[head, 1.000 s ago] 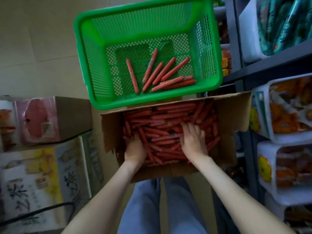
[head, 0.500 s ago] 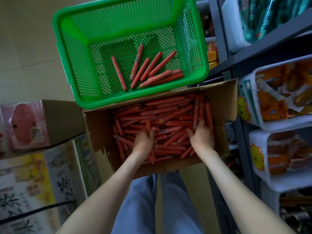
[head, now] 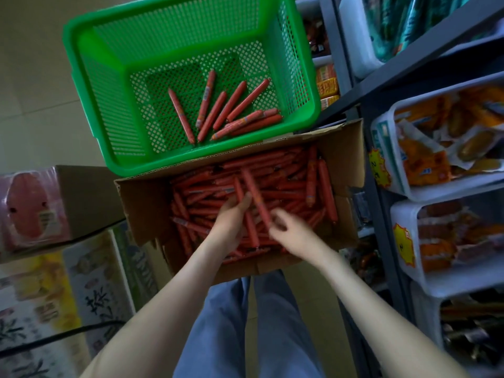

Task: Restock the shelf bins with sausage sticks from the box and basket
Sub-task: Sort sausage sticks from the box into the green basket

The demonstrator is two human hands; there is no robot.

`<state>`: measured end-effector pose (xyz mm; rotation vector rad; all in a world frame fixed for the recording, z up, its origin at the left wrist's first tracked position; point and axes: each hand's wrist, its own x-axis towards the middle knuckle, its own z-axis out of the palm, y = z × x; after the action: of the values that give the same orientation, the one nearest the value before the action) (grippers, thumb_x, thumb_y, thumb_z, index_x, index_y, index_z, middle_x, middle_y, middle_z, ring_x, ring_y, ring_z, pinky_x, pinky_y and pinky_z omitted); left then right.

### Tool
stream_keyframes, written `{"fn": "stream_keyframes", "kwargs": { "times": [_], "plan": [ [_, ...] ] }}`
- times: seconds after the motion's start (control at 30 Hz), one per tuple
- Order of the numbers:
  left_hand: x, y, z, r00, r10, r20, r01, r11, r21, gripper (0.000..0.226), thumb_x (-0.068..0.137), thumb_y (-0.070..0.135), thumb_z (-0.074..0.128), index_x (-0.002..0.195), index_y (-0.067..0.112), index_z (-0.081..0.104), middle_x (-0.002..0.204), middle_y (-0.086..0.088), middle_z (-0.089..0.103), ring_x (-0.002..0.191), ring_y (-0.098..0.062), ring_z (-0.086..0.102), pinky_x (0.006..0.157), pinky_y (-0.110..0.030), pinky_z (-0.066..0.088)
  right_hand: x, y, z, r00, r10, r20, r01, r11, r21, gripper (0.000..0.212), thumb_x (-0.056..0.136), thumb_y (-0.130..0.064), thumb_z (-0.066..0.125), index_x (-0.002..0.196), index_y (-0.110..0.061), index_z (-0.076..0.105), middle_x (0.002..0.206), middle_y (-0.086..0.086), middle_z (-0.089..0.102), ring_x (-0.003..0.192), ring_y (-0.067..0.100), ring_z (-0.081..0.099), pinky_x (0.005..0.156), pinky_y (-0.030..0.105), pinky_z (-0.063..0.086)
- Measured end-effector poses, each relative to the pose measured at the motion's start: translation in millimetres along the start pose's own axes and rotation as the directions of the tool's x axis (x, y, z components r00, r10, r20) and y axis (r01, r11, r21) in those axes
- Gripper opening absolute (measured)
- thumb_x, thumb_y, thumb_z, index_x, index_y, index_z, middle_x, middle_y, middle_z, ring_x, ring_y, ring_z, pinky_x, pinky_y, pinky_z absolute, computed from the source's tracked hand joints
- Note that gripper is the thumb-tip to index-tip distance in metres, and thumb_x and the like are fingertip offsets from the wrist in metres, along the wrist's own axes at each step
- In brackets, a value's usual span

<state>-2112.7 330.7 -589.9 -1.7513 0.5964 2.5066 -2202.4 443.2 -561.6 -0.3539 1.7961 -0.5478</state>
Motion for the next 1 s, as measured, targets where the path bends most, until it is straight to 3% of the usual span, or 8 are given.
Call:
{"fn": "stream_keyframes", "kwargs": {
  "times": [0.2,0.33,0.4,0.57,0.63,0.7,0.77,1.0],
  "plan": [
    [-5,3,0,0.999,0.024,0.030,-0.028,0.989,0.146,0.021,0.089,0.018,0.064,0.106,0.009,0.056,0.075,-0.006,0.061,0.063,-0.017,0.062,0.060,-0.032,0.053,4,17,6,0.993,-0.098,0.068,0.098,0.995,0.008,0.009,0.092,-0.021,0.057,0.096,-0.018,0.064,0.094,-0.001,0.066,0.092,0.012,0.060,0.080,0.024,0.042],
    [-5,4,-6,0.997,0.061,-0.040,-0.056,0.993,0.102,0.023,0.091,0.013,0.061,0.113,0.013,0.054,0.071,-0.006,0.063,0.060,-0.018,0.060,0.062,-0.031,0.053,28,41,-18,0.892,0.035,-0.450,-0.047,0.999,-0.017,0.017,0.092,-0.014,0.054,0.108,-0.013,0.057,0.112,0.007,0.058,0.108,0.023,0.054,0.095,0.038,0.045],
    [-6,4,-12,0.995,0.072,-0.066,-0.068,0.995,0.068,0.016,0.094,0.018,0.057,0.110,0.016,0.056,0.078,-0.008,0.068,0.065,-0.019,0.065,0.066,-0.032,0.054,35,46,-29,0.827,0.097,-0.553,-0.160,0.985,-0.067,0.030,0.087,-0.010,0.056,0.116,-0.009,0.048,0.121,0.013,0.052,0.114,0.030,0.050,0.098,0.042,0.043],
    [-11,0,-34,0.987,0.063,-0.150,-0.050,0.995,0.088,0.015,0.095,0.028,0.055,0.109,0.023,0.056,0.082,-0.005,0.073,0.070,-0.017,0.069,0.064,-0.031,0.054,34,55,-36,0.930,0.186,-0.317,-0.193,0.981,0.012,0.047,0.091,-0.015,0.057,0.127,-0.012,0.028,0.120,0.008,0.052,0.112,0.029,0.053,0.084,0.029,0.040],
    [-17,1,-40,0.989,0.060,-0.136,-0.045,0.992,0.115,0.012,0.095,0.025,0.055,0.106,0.021,0.057,0.082,-0.006,0.072,0.071,-0.018,0.069,0.065,-0.031,0.054,28,67,-38,0.958,0.127,-0.259,-0.165,0.978,-0.130,0.042,0.089,-0.020,0.058,0.119,-0.016,0.028,0.119,0.004,0.055,0.113,0.029,0.053,0.088,0.030,0.037],
    [-22,3,-44,0.990,0.058,-0.128,-0.038,0.988,0.150,0.011,0.095,0.022,0.055,0.105,0.018,0.058,0.084,-0.007,0.071,0.071,-0.018,0.067,0.063,-0.029,0.055,22,78,-39,0.989,0.061,-0.136,-0.122,0.856,-0.503,0.040,0.087,-0.023,0.057,0.119,-0.019,0.034,0.129,0.003,0.050,0.129,0.025,0.040,0.109,0.038,0.022],
    [-24,2,-47,0.990,0.057,-0.126,-0.034,0.983,0.178,0.012,0.095,0.019,0.055,0.107,0.016,0.057,0.084,-0.007,0.070,0.068,-0.017,0.067,0.060,-0.027,0.056,18,85,-36,0.998,0.053,0.031,-0.008,0.604,-0.797,0.042,0.087,-0.016,0.052,0.127,-0.020,0.040,0.145,0.002,0.035,0.143,0.019,0.017,0.115,0.045,-0.001],
    [-19,-7,-46,0.993,0.059,-0.105,-0.027,0.958,0.285,0.013,0.093,0.018,0.058,0.106,0.018,0.057,0.082,-0.006,0.070,0.068,-0.016,0.067,0.070,-0.033,0.054,25,83,-37,0.999,0.019,0.037,0.031,0.265,-0.964,0.059,0.093,-0.013,0.041,0.147,-0.018,0.018,0.149,0.004,0.029,0.141,0.024,0.016,0.115,0.045,-0.005]
  ]
}}
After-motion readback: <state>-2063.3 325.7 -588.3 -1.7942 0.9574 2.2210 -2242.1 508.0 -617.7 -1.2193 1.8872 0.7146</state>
